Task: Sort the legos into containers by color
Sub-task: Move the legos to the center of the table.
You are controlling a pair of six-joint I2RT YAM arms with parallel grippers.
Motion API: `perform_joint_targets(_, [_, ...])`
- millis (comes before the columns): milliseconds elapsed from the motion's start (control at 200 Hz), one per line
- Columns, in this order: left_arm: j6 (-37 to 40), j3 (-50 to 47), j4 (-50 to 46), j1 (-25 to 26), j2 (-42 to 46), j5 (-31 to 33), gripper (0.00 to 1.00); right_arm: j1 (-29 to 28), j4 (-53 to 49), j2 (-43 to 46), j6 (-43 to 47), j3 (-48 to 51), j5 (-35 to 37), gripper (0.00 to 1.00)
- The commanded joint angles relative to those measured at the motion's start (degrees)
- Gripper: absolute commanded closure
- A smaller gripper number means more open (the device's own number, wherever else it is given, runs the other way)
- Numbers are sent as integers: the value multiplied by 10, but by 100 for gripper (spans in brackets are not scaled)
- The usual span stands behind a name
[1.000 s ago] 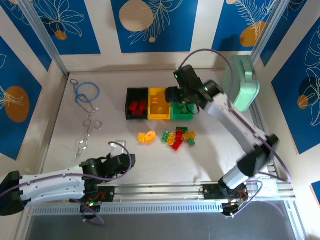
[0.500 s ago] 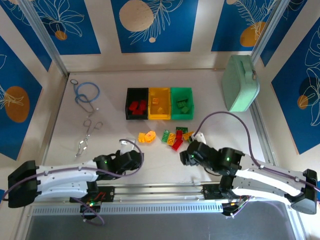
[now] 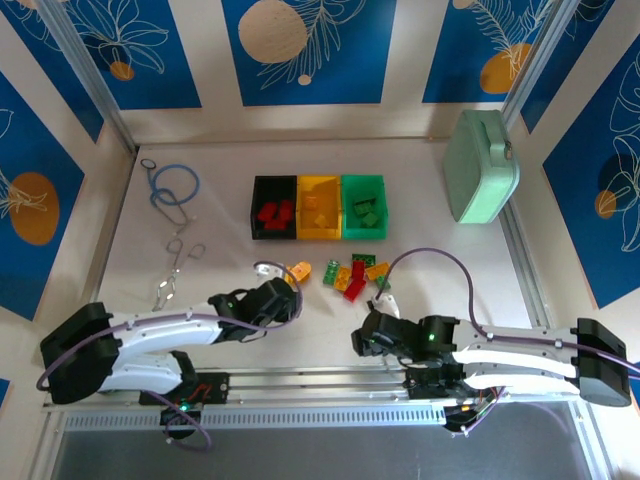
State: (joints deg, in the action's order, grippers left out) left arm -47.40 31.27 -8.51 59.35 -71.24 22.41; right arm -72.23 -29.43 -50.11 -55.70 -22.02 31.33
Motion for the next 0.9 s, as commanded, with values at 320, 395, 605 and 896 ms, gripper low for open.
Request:
perform_joint_targets(320, [66,165,15,-26,-177,-88,33,113,11,38,14,-15,-58,24])
perform_joint_targets(395, [65,180,15,-37,-198,-97,34,132,0,61,25,-15,-65,24])
perform_joint_targets(605, [74,217,7,-60,-243,-120,36,198,-82,124,11,-28,-55,24])
perform_joint_targets(896, [89,262,-7,-64,-284,-131,38,282,-114,161,40,-42,-95,24])
